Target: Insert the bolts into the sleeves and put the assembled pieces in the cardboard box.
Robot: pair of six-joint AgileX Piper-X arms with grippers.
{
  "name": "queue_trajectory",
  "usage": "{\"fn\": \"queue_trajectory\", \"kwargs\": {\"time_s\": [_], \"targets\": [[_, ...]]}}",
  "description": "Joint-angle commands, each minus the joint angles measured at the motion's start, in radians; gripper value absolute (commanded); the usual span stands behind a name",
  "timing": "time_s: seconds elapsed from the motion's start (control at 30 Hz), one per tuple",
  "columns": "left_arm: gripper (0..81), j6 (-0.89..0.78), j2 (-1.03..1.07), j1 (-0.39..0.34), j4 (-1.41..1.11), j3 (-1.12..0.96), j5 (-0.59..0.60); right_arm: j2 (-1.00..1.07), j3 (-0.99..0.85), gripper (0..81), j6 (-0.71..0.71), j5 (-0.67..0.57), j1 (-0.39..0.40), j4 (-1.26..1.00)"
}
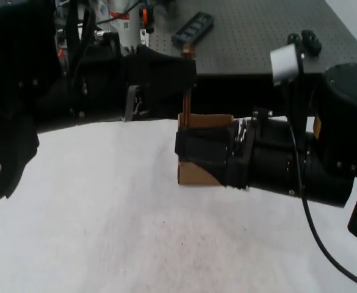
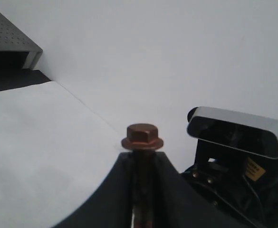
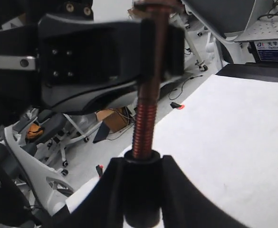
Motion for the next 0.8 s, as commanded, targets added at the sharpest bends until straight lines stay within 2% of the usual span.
{"fn": "queue_trajectory", "kwargs": {"time_s": [0.0, 0.43, 0.5, 0.63, 0.67, 0.77], "targets": [[0.6, -0.002, -0.001, -0.003, -0.027, -0.005, 0.063, -0.001, -0.022, 5.3, 0.010, 0.032, 0.001, -0.029], [0.7, 0.058, -0.001, -0.004, -0.027, -0.005, 0.130, -0.001, -0.023, 5.3, 0.012, 0.043, -0.001, -0.075], [10.4, 0.058, -0.001, -0.004, -0.027, -0.005, 0.130, -0.001, -0.023, 5.3, 0.012, 0.055, -0.001, -0.098], [47.3, 0.054, -0.001, -0.004, -0.022, -0.005, 0.090, -0.001, -0.028, 5.3, 0.012, 0.088, -0.018, -0.102], [51.1, 0.047, -0.001, -0.004, -0.015, -0.005, 0.060, -0.001, -0.028, 5.3, 0.012, 0.092, -0.031, -0.102], [48.7, 0.094, -0.001, -0.004, 0.024, -0.005, -0.024, -0.001, -0.030, 5.3, -0.012, 0.172, -0.092, -0.090]]}}
